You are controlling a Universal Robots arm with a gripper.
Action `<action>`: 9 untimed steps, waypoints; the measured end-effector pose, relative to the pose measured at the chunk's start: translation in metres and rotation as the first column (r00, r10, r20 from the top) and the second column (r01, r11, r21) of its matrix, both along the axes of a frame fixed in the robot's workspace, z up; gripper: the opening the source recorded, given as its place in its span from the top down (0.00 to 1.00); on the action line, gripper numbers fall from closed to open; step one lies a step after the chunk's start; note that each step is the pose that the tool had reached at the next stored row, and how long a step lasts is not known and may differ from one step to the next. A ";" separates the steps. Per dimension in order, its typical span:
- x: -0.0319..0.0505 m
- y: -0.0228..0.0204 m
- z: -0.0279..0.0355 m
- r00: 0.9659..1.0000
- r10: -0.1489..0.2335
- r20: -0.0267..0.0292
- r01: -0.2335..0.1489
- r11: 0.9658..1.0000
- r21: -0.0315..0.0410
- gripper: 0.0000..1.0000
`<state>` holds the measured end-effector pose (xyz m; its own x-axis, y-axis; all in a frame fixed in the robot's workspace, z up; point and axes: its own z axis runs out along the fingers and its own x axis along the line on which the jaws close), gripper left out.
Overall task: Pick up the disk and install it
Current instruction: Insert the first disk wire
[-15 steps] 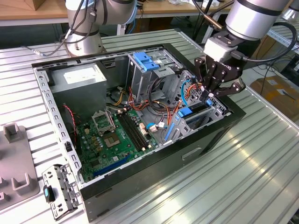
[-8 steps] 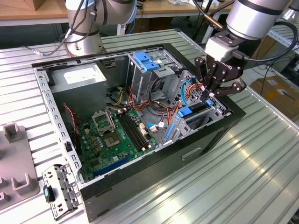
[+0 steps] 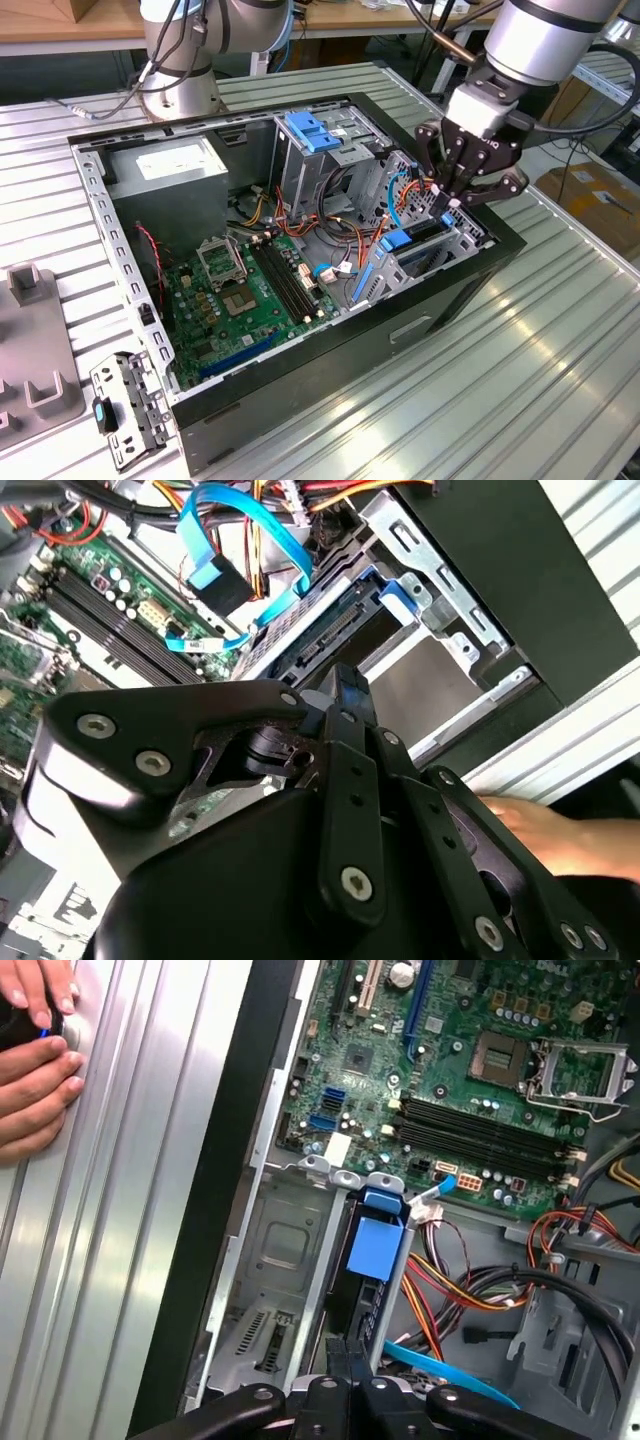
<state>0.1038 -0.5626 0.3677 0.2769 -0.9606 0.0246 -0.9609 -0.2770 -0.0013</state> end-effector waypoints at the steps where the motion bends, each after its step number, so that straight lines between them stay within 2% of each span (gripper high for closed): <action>1: 0.0000 0.0000 0.0000 1.000 0.016 0.000 -0.016 1.000 0.000 0.89; 3: 0.0002 0.0000 0.0000 0.999 0.036 0.000 -0.036 0.999 0.000 0.89; 6: 0.0020 0.0001 0.0000 0.999 0.037 0.000 -0.037 0.999 -0.001 0.89; 7: 0.0035 0.0003 0.0000 0.999 0.037 0.000 -0.037 0.999 -0.001 0.89; 9: 0.0117 0.0009 -0.0003 0.999 0.039 0.000 -0.039 0.999 -0.001 0.89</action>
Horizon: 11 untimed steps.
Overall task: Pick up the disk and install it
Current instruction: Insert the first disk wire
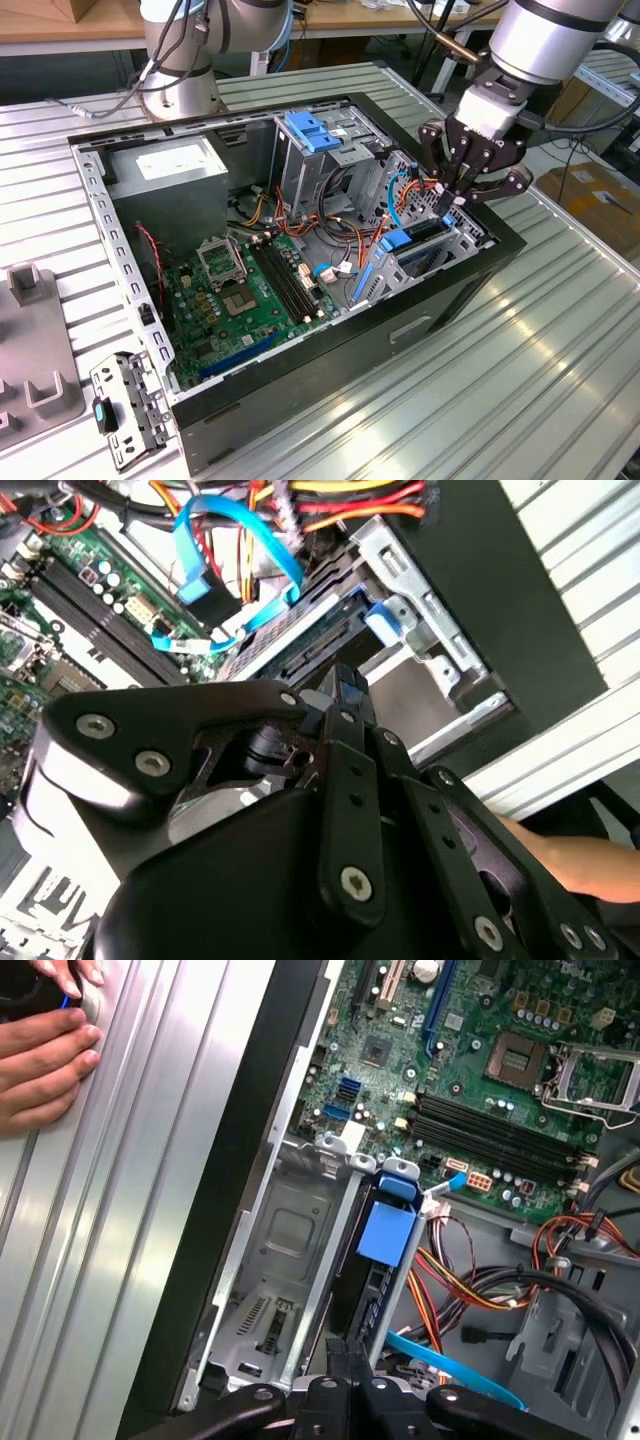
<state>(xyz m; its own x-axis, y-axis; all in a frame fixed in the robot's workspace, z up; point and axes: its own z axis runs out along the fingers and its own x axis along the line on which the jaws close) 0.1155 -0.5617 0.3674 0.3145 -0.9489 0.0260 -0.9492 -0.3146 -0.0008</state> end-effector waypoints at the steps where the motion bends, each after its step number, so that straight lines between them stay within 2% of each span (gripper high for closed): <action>1: 0.0015 0.0000 0.0000 1.000 0.002 0.000 -0.002 1.000 0.000 0.89; 6: 0.0037 0.0001 0.0009 0.999 0.047 -0.001 -0.047 0.999 0.000 0.89; 11: 0.0038 0.0002 0.0062 0.996 0.085 -0.002 -0.085 0.996 0.000 0.89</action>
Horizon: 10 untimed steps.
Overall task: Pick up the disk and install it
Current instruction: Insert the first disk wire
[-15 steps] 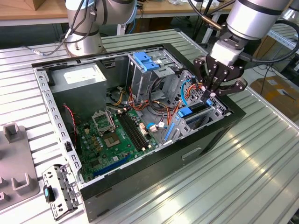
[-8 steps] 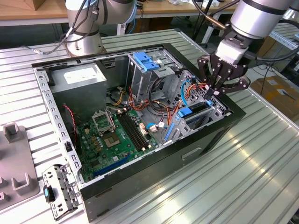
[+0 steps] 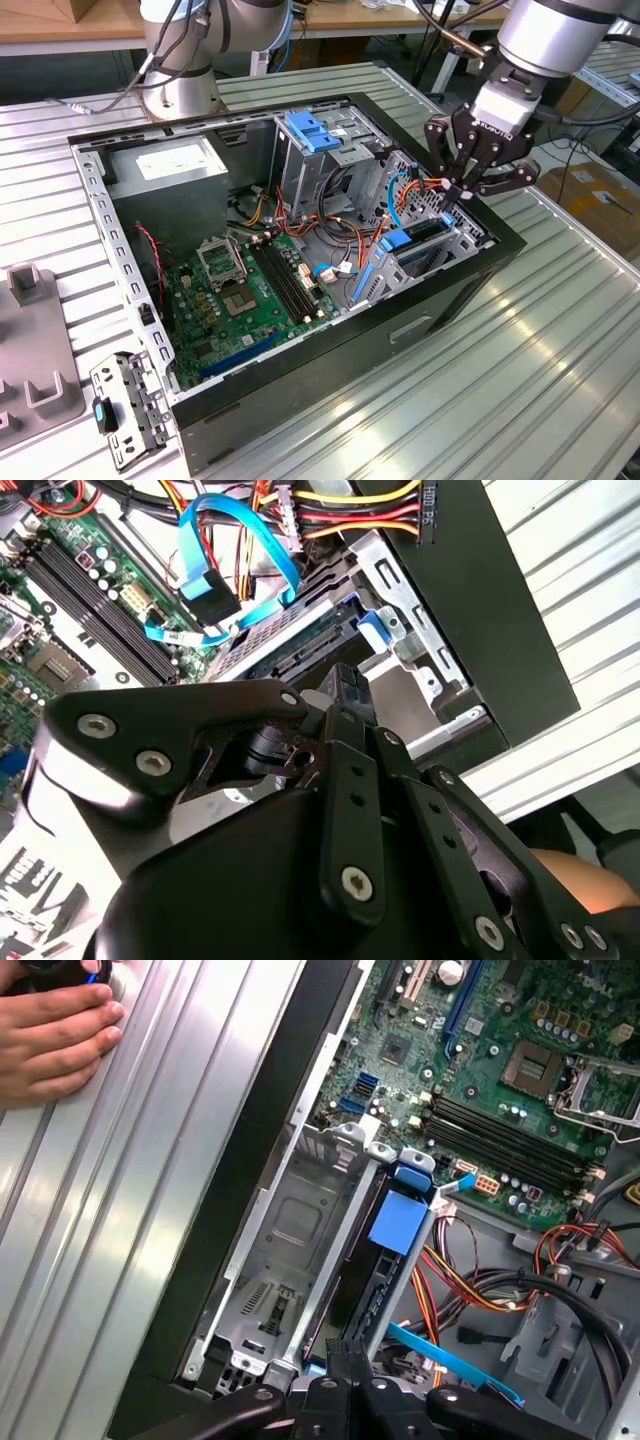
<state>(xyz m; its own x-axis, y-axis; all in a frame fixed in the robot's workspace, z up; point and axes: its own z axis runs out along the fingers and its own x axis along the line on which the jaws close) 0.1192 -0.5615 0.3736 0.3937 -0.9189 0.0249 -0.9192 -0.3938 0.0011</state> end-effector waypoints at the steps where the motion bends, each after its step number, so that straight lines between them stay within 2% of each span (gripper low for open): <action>1: 0.0000 0.0000 0.0002 1.000 0.003 0.000 -0.003 1.000 0.000 0.89; 4: 0.0004 0.0001 0.0004 1.000 0.008 0.000 -0.008 1.000 0.000 0.89; 7: 0.0010 0.0000 0.0003 0.999 0.032 0.000 -0.032 0.999 0.000 0.89; 9: 0.0012 0.0001 0.0003 0.996 0.089 0.000 -0.089 0.996 0.000 0.89; 10: 0.0012 0.0001 0.0003 0.992 0.124 0.000 -0.124 0.992 0.000 0.89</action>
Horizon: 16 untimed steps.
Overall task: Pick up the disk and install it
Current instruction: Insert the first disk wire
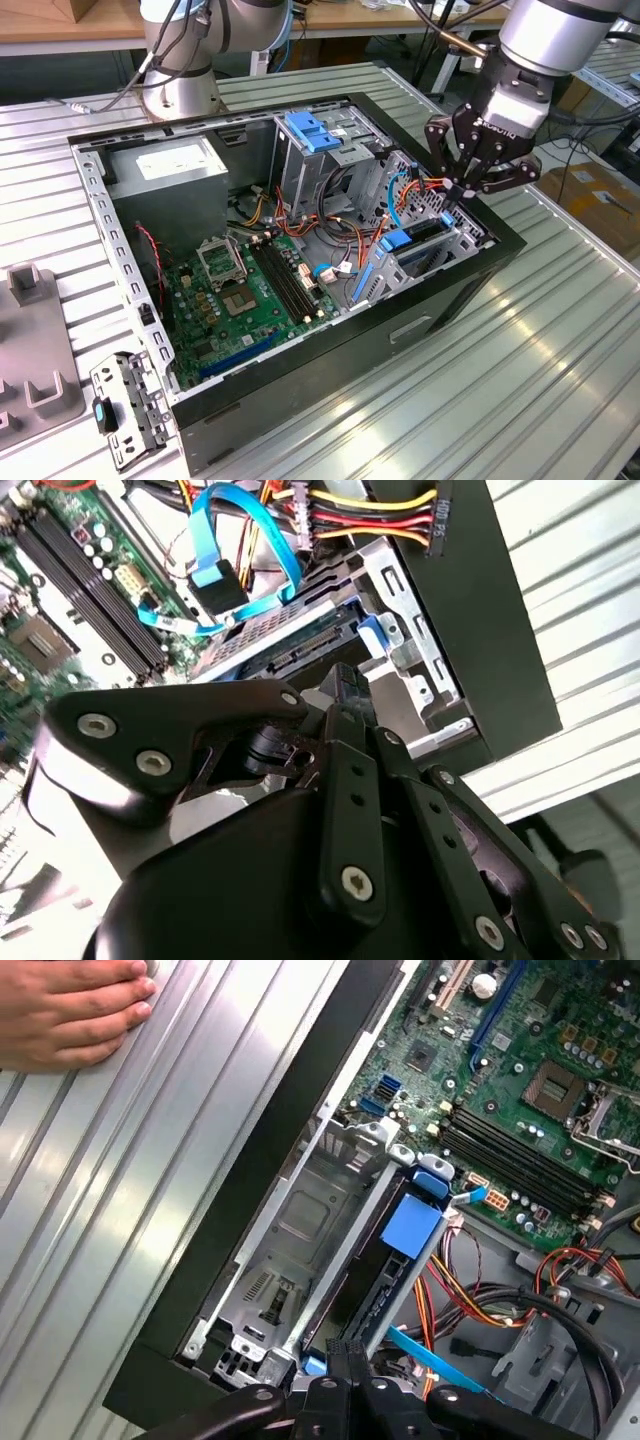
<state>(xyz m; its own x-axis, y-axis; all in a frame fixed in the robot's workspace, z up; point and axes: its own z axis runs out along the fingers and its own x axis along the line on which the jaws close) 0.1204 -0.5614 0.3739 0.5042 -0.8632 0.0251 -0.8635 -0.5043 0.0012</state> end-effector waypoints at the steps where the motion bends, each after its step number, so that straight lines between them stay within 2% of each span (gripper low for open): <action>1: 0.0000 0.0000 0.0000 1.000 0.022 0.000 -0.022 1.000 0.000 0.89; 4: 0.0030 0.0004 -0.0001 0.999 0.037 0.000 -0.037 0.999 0.000 0.89; 9: 0.0152 0.0122 -0.0001 0.999 0.038 -0.004 -0.038 0.999 -0.003 0.89; 12: 0.0232 0.0174 -0.0003 0.999 0.038 -0.006 -0.038 0.999 -0.003 0.89; 14: 0.0332 0.0222 -0.0006 0.999 0.038 -0.008 -0.039 0.999 -0.003 0.89; 16: 0.0397 0.0247 -0.0008 0.999 0.039 -0.008 -0.039 0.999 -0.003 0.89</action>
